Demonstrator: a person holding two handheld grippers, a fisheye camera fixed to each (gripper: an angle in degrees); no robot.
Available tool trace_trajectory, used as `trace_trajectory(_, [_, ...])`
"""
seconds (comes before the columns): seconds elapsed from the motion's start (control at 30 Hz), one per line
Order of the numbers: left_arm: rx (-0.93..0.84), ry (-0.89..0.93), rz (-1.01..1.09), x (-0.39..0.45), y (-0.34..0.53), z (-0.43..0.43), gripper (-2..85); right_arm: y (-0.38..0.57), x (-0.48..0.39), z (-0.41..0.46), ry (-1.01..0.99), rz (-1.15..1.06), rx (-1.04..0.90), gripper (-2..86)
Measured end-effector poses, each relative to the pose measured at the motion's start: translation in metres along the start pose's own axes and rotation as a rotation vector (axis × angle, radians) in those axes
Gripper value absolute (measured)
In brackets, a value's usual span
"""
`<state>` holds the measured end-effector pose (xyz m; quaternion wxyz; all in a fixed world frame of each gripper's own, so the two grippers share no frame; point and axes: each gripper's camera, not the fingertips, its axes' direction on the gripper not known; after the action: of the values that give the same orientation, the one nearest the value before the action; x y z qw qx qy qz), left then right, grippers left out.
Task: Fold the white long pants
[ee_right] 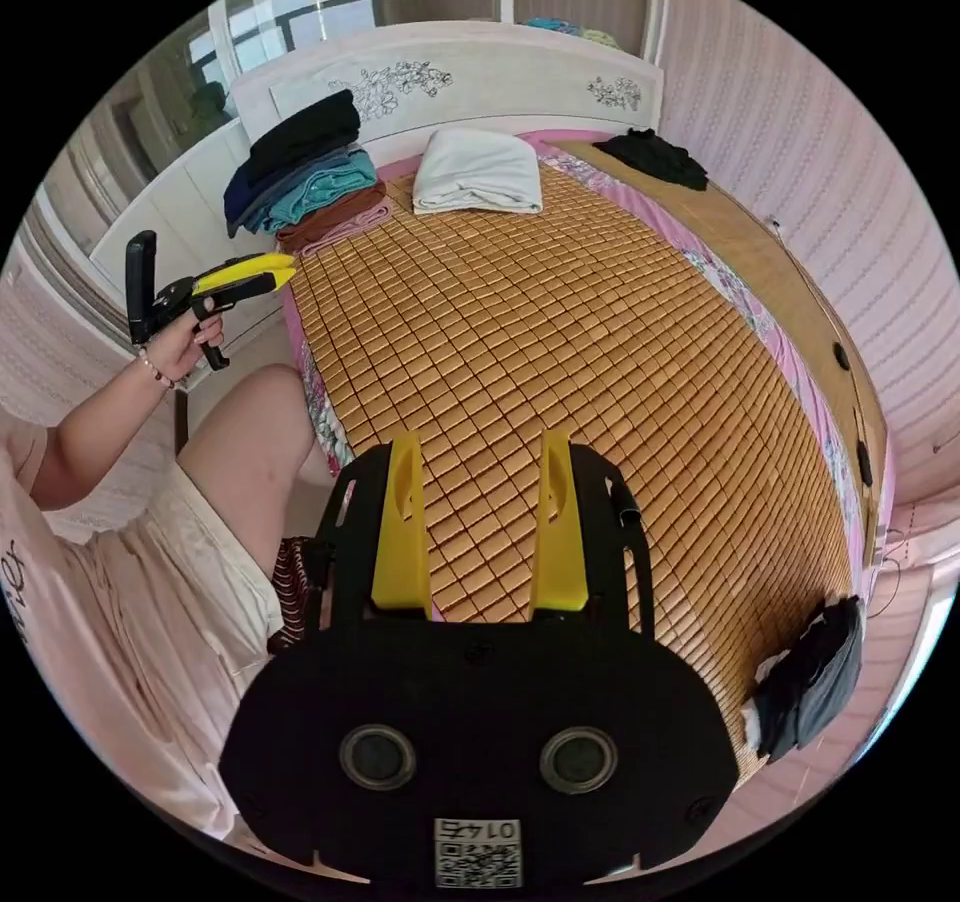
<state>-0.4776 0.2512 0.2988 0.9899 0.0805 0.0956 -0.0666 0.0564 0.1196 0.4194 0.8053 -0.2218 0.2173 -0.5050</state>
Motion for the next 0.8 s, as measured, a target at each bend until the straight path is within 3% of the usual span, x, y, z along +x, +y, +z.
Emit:
trace_trajectory(0.13, [0.070, -0.086, -0.038, -0.054, -0.011, 0.026, 7.7, -0.133, -0.020, 0.017, 0.119, -0.294, -0.002, 16.4])
trace_trajectory(0.27, [0.053, -0.195, -0.131, -0.113, -0.037, 0.077, 14.0, -0.256, -0.036, 0.042, 0.292, -0.500, 0.117, 16.3])
trace_trajectory(0.43, [-0.052, -0.154, -0.206, -0.175, -0.070, 0.141, 16.7, -0.376, -0.033, 0.100, 0.337, -0.558, 0.055, 16.6])
trace_trajectory(0.6, [-0.068, -0.134, -0.263, -0.217, -0.086, 0.179, 14.3, -0.452, -0.021, 0.151, 0.304, -0.452, -0.028, 15.2])
trace_trajectory(0.67, [-0.115, -0.123, -0.295, -0.229, -0.091, 0.191, 10.2, -0.469, -0.023, 0.170, 0.335, -0.383, -0.143, 12.6])
trace_trajectory(0.8, [-0.117, -0.147, -0.250, -0.227, -0.097, 0.186, 5.7, -0.455, -0.048, 0.150, 0.490, -0.493, -0.086, 2.1])
